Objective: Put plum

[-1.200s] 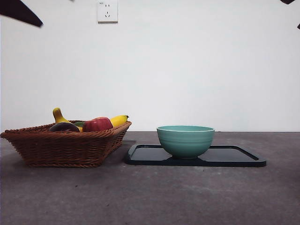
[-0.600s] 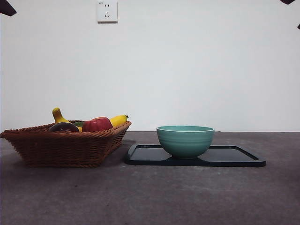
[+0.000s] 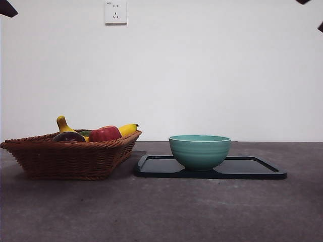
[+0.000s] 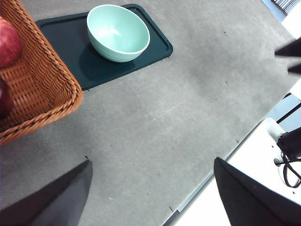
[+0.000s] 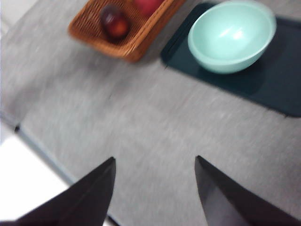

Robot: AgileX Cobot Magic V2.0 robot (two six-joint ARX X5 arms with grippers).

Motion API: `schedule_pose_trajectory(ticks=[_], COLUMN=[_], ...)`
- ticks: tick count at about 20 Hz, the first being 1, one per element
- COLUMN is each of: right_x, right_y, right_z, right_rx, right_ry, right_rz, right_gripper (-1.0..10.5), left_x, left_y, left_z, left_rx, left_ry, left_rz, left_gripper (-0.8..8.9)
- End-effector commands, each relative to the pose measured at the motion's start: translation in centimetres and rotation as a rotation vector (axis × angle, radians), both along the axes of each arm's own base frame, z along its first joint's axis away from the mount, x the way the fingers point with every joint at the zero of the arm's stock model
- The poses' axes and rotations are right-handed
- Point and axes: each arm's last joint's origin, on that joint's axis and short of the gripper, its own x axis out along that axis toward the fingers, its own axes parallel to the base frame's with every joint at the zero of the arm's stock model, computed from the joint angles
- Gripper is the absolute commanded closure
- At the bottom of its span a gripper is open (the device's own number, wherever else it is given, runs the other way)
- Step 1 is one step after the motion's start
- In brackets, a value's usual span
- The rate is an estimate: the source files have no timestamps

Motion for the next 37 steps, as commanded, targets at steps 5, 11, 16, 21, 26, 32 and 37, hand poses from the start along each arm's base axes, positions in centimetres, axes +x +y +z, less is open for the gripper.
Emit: schedule_pose_trajectory(ticks=[5, 11, 16, 21, 26, 32, 37], right_x=[4.5, 12.9, 19.7, 23.7, 26.1, 27.2, 27.6], right_y=[1.3, 2.9, 3.6, 4.5, 5.4, 5.7, 5.8], right_z=[3.3, 4.1, 0.5, -4.0, -8.4, -11.0, -10.8], right_rx=[0.002, -0.102, -0.172, -0.193, -0.207, -0.222, -0.202], right_ry=[0.037, 0.102, 0.212, 0.263, 0.316, 0.346, 0.306], right_rz=[-0.168, -0.21, -0.243, -0.25, -0.247, -0.246, -0.249], right_gripper=[6.7, 6.7, 6.7, 6.7, 6.7, 8.3, 9.4], left_x=[0.1, 0.1, 0.0, 0.0, 0.0, 0.0, 0.0], left_y=[-0.1, -0.1, -0.1, -0.1, -0.1, -0.1, -0.1], left_z=[0.4, 0.3, 0.3, 0.3, 0.3, 0.3, 0.3], left_rx=[-0.004, -0.002, 0.001, 0.001, 0.001, 0.003, 0.003], left_ry=[-0.023, -0.018, -0.018, -0.018, -0.018, -0.015, -0.013], left_rz=[-0.015, -0.015, -0.017, -0.017, -0.017, -0.017, -0.017], left_gripper=[4.16, 4.16, 4.16, 4.16, 4.16, 4.16, 4.16])
